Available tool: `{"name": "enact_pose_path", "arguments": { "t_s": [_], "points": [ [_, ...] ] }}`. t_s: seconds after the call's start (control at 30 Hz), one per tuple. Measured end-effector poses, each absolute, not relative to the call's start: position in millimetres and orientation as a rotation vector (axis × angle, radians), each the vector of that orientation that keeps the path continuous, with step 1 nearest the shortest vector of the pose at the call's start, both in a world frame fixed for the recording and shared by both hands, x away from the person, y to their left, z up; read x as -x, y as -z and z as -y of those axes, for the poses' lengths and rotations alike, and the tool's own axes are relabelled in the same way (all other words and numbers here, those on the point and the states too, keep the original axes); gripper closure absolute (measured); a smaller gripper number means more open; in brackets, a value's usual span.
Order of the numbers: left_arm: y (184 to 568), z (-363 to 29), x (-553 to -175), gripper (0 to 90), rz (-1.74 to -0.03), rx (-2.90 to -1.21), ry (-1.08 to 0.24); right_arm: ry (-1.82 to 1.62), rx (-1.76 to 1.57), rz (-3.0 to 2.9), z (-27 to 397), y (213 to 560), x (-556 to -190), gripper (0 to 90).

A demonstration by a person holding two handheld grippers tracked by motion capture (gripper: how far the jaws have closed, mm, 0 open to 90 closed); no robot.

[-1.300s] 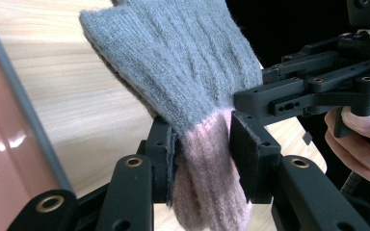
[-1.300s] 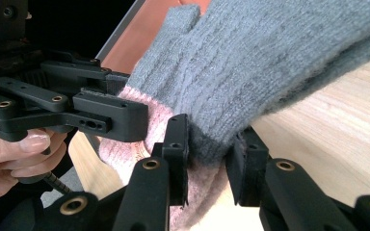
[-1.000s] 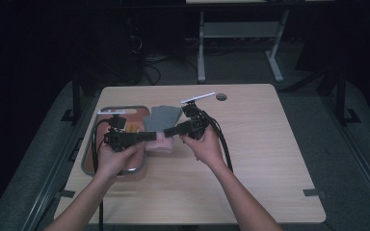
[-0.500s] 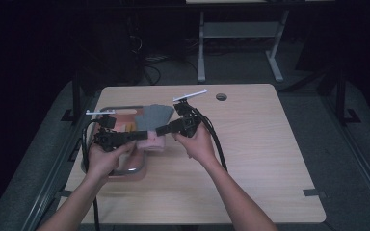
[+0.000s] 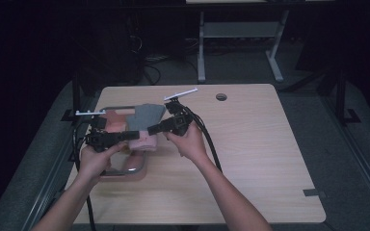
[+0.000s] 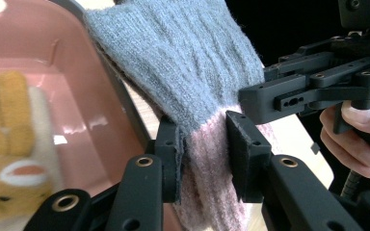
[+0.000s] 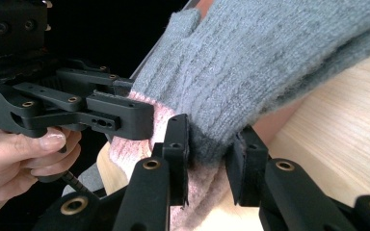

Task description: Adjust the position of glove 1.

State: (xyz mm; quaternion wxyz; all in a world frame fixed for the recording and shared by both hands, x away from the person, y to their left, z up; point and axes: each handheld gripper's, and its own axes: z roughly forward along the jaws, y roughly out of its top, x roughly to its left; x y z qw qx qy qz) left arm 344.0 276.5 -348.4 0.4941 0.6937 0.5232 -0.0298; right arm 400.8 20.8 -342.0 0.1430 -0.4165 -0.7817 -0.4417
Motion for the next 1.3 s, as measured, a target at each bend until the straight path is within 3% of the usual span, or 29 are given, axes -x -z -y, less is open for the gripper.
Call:
{"name": "enact_pose_path", "arguments": {
  "t_s": [1.3],
  "points": [
    [358.7,-335.9,-340.2,70.7,-1.348,-1.641,0.025,1.218,1.134,2.249,-83.3,355.5,-415.9,70.7]
  ]
}}
